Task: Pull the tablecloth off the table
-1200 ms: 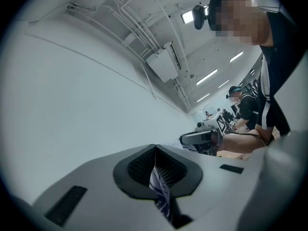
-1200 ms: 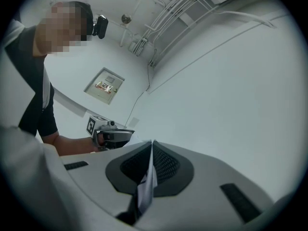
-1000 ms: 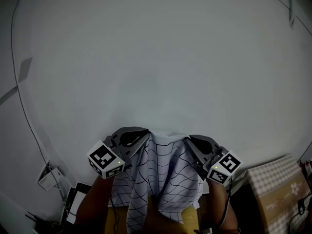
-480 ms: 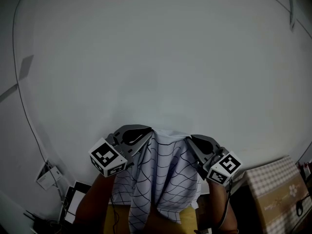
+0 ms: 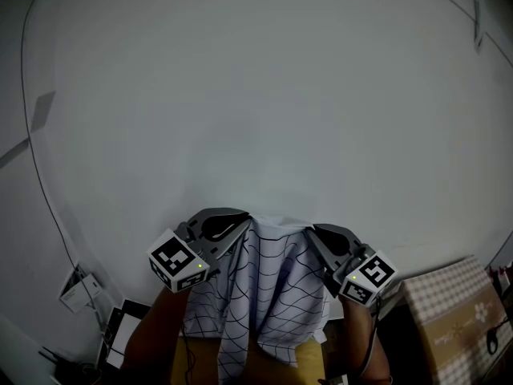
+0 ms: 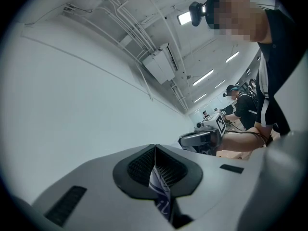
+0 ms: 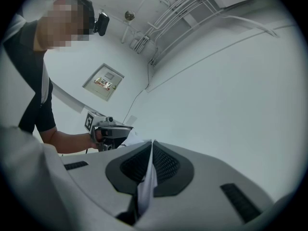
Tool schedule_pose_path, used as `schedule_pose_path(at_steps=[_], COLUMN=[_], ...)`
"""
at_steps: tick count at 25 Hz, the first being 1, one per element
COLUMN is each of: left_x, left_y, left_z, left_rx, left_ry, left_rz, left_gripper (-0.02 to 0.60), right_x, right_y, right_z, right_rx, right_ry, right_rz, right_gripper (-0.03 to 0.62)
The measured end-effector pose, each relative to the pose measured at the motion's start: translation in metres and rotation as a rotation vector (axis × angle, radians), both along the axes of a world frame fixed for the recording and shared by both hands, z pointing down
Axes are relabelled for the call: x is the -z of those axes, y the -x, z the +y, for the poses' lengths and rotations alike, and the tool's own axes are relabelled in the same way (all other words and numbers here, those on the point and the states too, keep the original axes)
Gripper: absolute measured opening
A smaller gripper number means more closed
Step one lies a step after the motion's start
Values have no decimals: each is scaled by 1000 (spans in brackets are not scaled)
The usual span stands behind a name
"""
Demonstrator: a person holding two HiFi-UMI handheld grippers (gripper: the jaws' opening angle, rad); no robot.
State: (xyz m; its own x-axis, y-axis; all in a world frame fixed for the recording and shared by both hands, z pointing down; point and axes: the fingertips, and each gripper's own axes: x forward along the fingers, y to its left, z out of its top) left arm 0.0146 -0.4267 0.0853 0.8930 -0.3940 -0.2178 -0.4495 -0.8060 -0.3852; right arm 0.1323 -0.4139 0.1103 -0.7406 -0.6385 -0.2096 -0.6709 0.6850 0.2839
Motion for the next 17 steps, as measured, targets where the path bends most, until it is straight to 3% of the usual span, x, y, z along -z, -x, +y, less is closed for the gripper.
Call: schedule_pose_path(at_steps=[17], left_x=[7], left_y=[14], left_z=[16], left_rx=[9], left_ry=[-8], left_rz=[12], left_gripper=[17], right_x=[6], right_y=[12], right_z=[17], right_rx=[2], right_ry=[-19], right_rz=[-5], right_gripper=[23])
